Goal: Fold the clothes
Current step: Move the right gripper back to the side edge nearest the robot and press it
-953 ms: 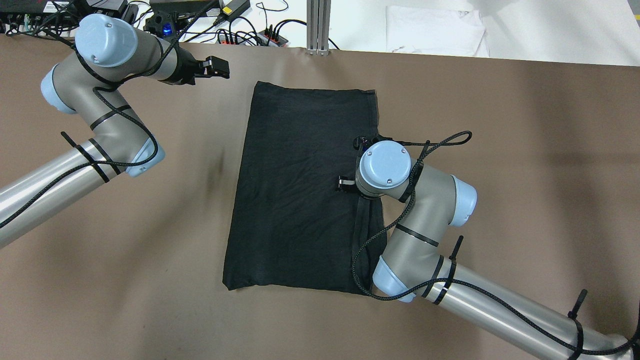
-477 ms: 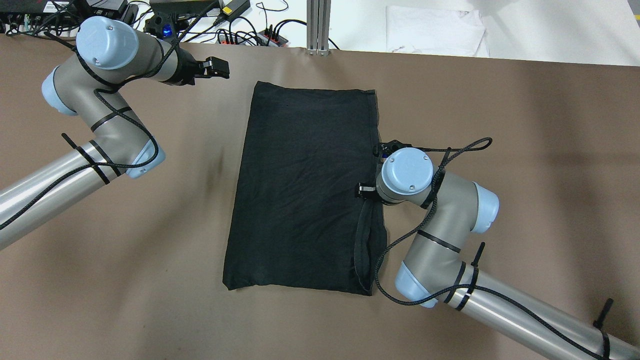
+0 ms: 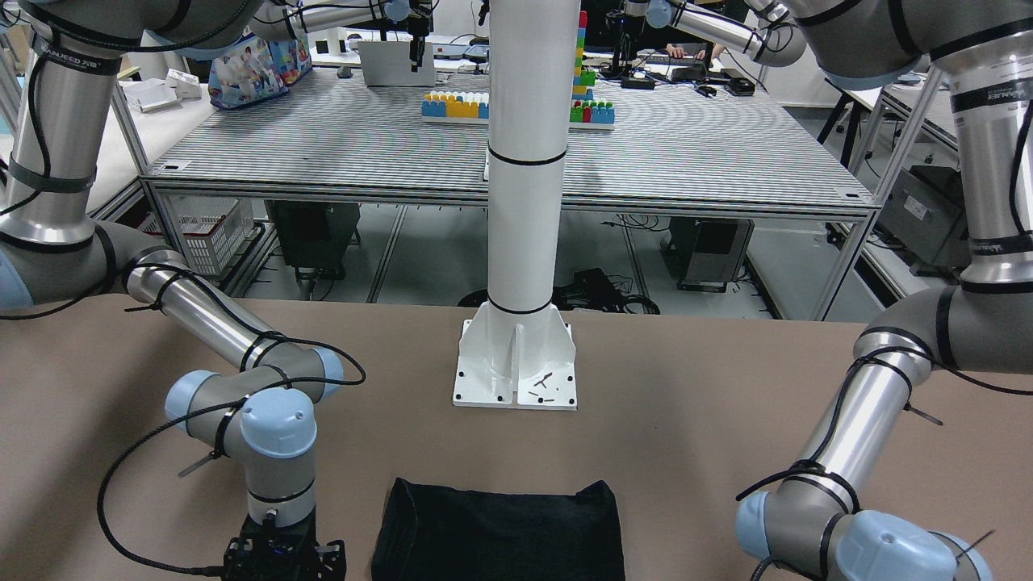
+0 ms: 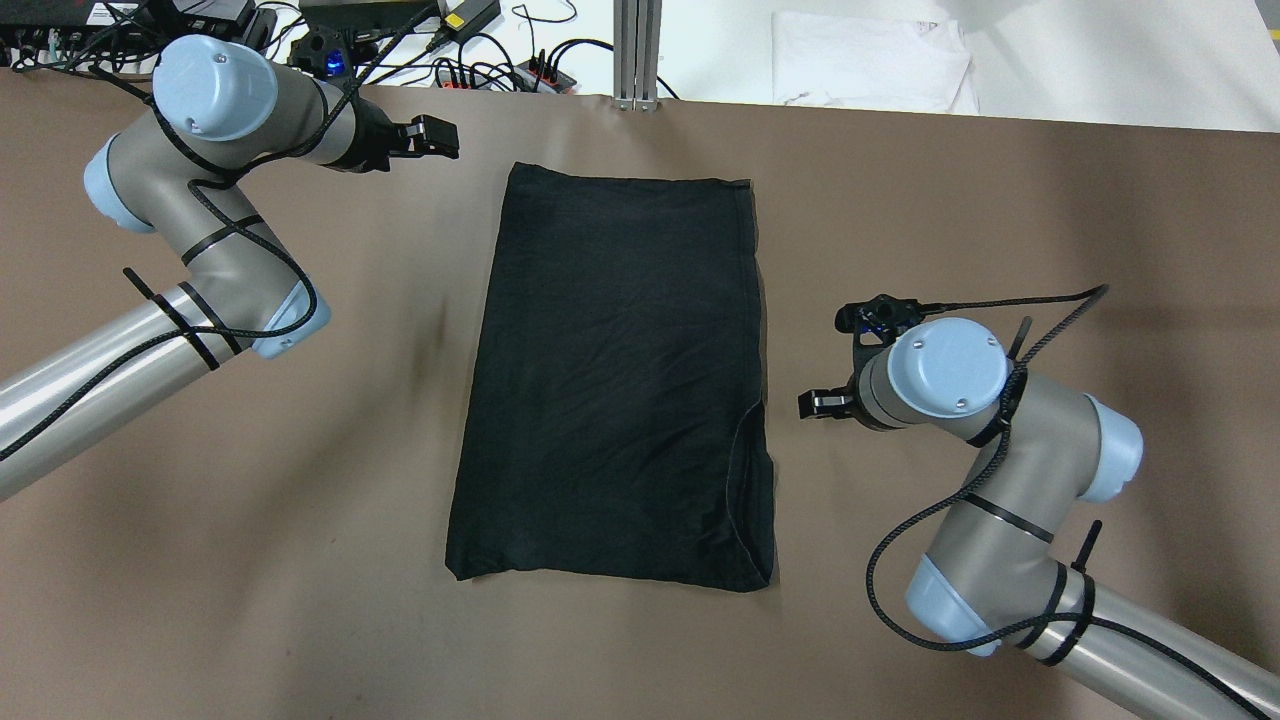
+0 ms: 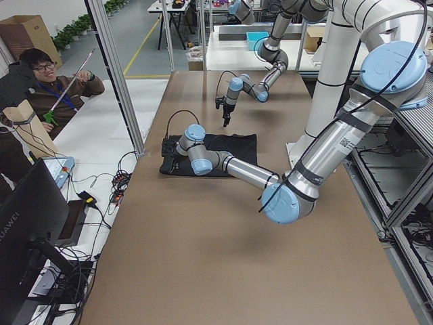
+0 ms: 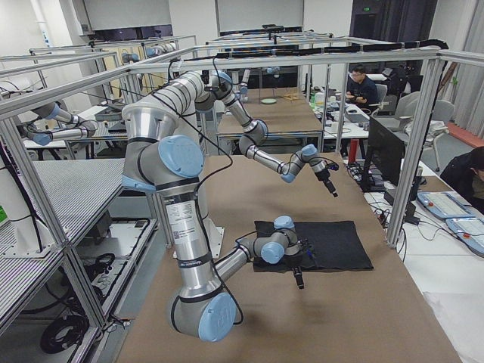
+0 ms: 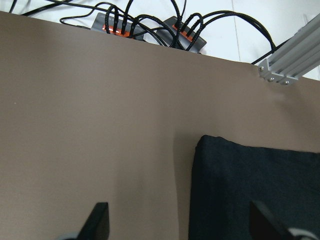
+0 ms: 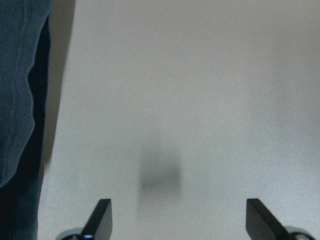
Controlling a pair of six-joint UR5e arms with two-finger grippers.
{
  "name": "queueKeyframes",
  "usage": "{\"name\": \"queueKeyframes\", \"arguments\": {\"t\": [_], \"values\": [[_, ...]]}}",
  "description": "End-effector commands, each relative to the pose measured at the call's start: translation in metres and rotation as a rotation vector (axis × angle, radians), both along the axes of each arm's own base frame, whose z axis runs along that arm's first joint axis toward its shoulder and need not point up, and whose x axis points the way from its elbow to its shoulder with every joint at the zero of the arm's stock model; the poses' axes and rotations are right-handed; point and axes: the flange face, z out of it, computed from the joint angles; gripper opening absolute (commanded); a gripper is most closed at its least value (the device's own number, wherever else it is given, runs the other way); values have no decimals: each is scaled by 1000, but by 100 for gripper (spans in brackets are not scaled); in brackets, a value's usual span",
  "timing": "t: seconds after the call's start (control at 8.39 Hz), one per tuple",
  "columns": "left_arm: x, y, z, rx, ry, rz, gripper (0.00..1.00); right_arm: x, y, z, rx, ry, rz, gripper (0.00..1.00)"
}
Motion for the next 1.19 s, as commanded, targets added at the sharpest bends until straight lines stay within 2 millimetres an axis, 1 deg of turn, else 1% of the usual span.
{"name": "queueKeyframes", "arguments": {"t": [0.0,0.12,0.24,0.36,0.6,0.71,0.83,1.07], "values": [[-1,0,1,-1,0,0,100,29,18,-54,27,-131,-26,94],[-1,0,0,1,1,0,100,18,13,-103,2,-225,39,94],[-2,1,1,1,1,0,100,4,13,-134,-6,-270,52,94],[-2,1,1,2,2,0,100,-27,38,-127,-23,-253,-3,94],[-2,1,6,-3,-1,0,100,-61,54,-100,-75,-115,-13,94],[-2,1,6,-2,0,-1,100,-67,60,-94,-76,-71,-10,94],[-2,2,5,-2,2,0,100,-70,61,-87,-89,-46,-12,94],[-2,1,5,0,1,1,100,-79,63,-82,-97,-32,-16,94]]}}
